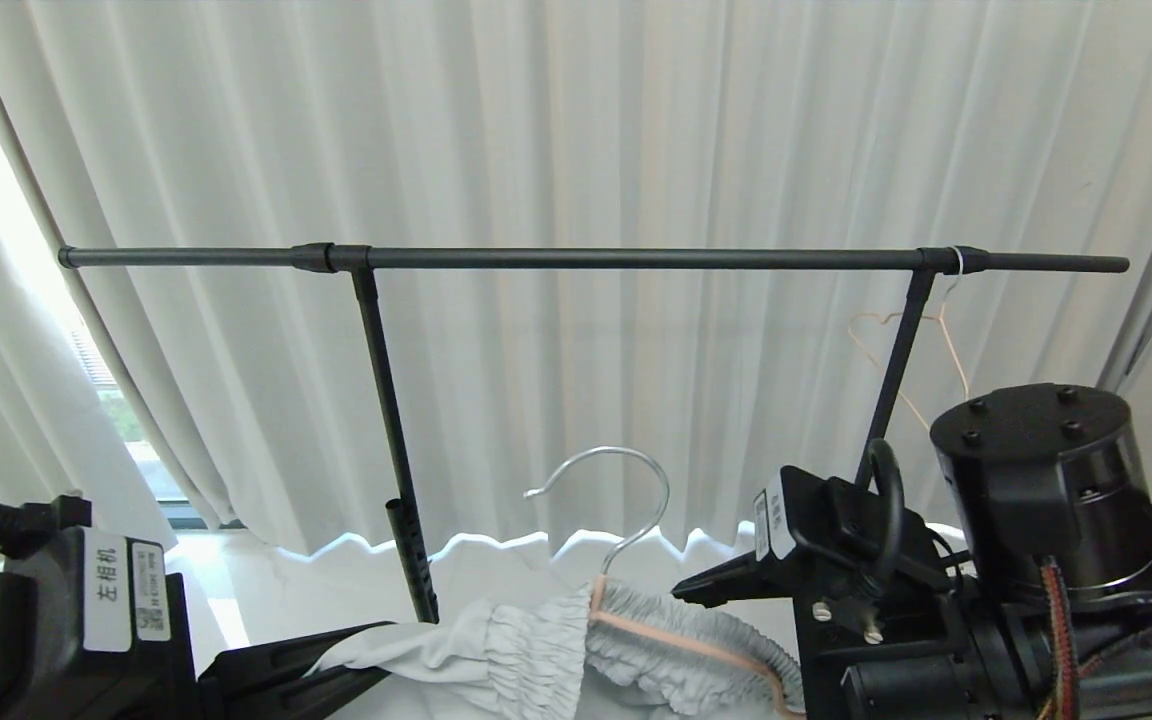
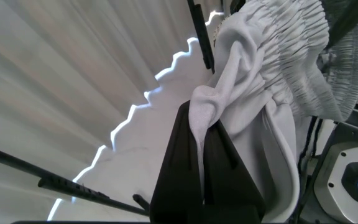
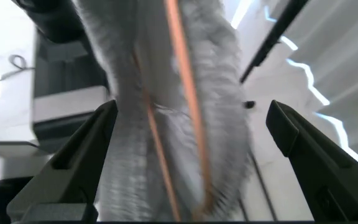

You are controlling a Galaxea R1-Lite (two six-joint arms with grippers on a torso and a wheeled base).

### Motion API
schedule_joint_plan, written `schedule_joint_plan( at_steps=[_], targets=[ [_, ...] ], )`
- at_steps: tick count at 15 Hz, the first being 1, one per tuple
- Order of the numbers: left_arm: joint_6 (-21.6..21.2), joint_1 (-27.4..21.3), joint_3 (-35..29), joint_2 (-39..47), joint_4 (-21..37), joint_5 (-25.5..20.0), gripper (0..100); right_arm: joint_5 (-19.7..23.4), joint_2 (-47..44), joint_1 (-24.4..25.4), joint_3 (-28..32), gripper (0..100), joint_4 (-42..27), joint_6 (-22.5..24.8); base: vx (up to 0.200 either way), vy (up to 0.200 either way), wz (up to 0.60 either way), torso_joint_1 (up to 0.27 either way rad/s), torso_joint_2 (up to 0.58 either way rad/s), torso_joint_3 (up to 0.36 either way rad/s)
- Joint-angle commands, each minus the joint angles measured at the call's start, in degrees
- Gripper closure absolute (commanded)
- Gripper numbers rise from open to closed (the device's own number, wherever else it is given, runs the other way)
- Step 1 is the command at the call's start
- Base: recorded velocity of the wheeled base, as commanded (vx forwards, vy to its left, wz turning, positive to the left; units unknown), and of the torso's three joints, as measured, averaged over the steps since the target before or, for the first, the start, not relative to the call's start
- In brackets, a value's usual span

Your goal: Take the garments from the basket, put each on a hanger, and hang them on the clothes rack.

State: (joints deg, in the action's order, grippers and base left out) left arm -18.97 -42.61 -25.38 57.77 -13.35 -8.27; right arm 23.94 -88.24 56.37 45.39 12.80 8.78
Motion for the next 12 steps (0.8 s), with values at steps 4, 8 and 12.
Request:
schedule_joint_plan(
  at_steps=[4, 8, 12],
  targets=[
    [0.0, 0.0, 0.0, -0.2, -0.1, 0.0, 100, 0.0, -1.4, 1.3, 0.8, 0, -0.1, -1.1, 0.0, 0.0, 0.0, 0.0, 0.0, 0.0],
    [0.0, 0.0, 0.0, -0.4, -0.1, 0.0, 100, -0.1, -1.6, 1.3, 0.7, 100, -0.2, -1.1, 0.0, 0.0, 0.0, 0.0, 0.0, 0.0],
    [0.0, 0.0, 0.0, -0.4, -0.1, 0.0, 100, -0.9, -1.7, 1.0, 0.6, 100, -0.1, -1.0, 0.0, 0.0, 0.0, 0.0, 0.0, 0.0]
  ],
)
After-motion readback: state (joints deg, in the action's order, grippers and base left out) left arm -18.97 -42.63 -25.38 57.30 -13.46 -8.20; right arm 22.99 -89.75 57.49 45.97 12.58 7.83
